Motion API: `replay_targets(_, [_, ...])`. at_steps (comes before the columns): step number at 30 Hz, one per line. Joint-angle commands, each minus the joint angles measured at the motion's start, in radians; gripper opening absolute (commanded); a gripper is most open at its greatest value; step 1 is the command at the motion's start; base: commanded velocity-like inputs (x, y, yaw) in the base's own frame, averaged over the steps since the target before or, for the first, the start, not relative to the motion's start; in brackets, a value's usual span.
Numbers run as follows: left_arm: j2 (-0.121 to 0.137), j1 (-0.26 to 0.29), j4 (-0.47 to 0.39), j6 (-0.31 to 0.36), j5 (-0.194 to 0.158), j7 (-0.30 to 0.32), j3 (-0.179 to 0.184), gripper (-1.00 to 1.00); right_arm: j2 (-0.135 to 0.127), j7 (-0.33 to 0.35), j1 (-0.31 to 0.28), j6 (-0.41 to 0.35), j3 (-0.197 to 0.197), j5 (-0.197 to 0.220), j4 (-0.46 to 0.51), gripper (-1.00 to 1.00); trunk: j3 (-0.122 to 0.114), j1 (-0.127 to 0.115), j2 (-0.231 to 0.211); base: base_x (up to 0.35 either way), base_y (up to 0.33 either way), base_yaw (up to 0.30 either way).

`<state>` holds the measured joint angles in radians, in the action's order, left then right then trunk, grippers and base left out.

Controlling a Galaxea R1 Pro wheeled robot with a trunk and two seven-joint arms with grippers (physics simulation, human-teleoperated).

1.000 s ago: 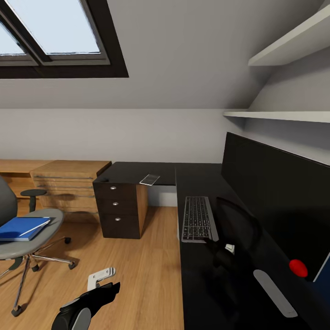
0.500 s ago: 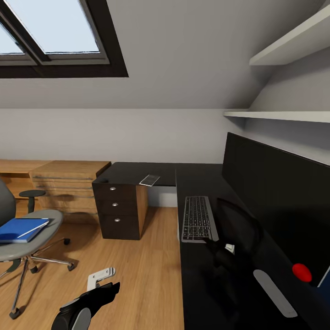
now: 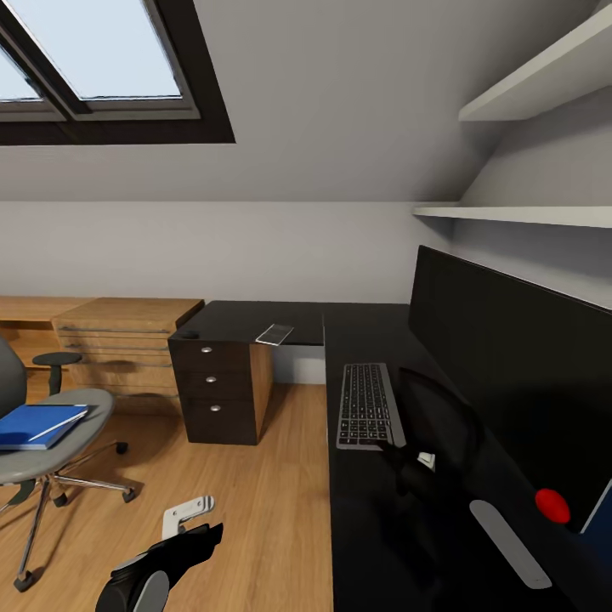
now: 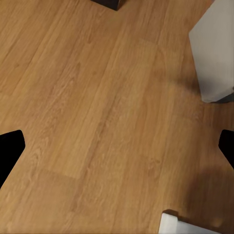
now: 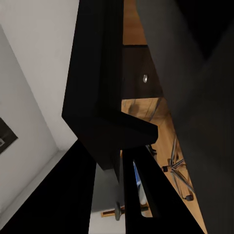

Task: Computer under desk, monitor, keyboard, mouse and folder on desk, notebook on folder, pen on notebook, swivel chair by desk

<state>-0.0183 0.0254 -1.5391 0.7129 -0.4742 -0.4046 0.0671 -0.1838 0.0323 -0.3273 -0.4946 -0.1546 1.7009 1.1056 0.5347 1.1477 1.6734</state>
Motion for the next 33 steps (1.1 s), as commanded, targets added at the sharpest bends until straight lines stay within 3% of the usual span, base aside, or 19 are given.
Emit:
replay_targets(1, [0.0, 0.001, -0.002, 0.002, -0.011, -0.01, 0.001, 1.0, -0.001, 0.006, -0.001, -0.001, -0.002, 0.003, 0.0, -1.0, 0.001, 0.0, 0.001, 0.0, -0.001, 0.0])
replay_targets(13, [0.001, 0.001, -0.002, 0.002, -0.009, -0.01, 0.0, 1.0, -0.002, 0.003, -0.001, -0.001, 0.0, 0.003, 0.0, -1.0, 0.001, 0.0, 0.001, 0.0, 0.0, 0.0])
replay_targets(14, [0.001, 0.001, -0.002, 0.002, -0.009, -0.01, 0.0, 1.0, -0.002, 0.002, -0.001, -0.001, 0.0, 0.003, 0.0, 1.0, 0.001, 0.0, 0.001, 0.0, 0.0, 0.0])
replay_targets(27, [0.0, 0.001, -0.001, 0.002, -0.01, -0.008, 0.001, 1.0, -0.002, 0.006, -0.001, -0.001, 0.001, 0.004, 0.0, 1.0, 0.001, 0.0, 0.001, 0.0, 0.0, 0.0])
replay_targets(33, [0.0, 0.001, -0.001, 0.002, -0.011, -0.008, 0.002, 1.0, -0.002, 0.007, -0.001, -0.001, 0.001, 0.003, 0.0, 1.0, 0.001, 0.0, 0.001, 0.0, -0.179, 0.0])
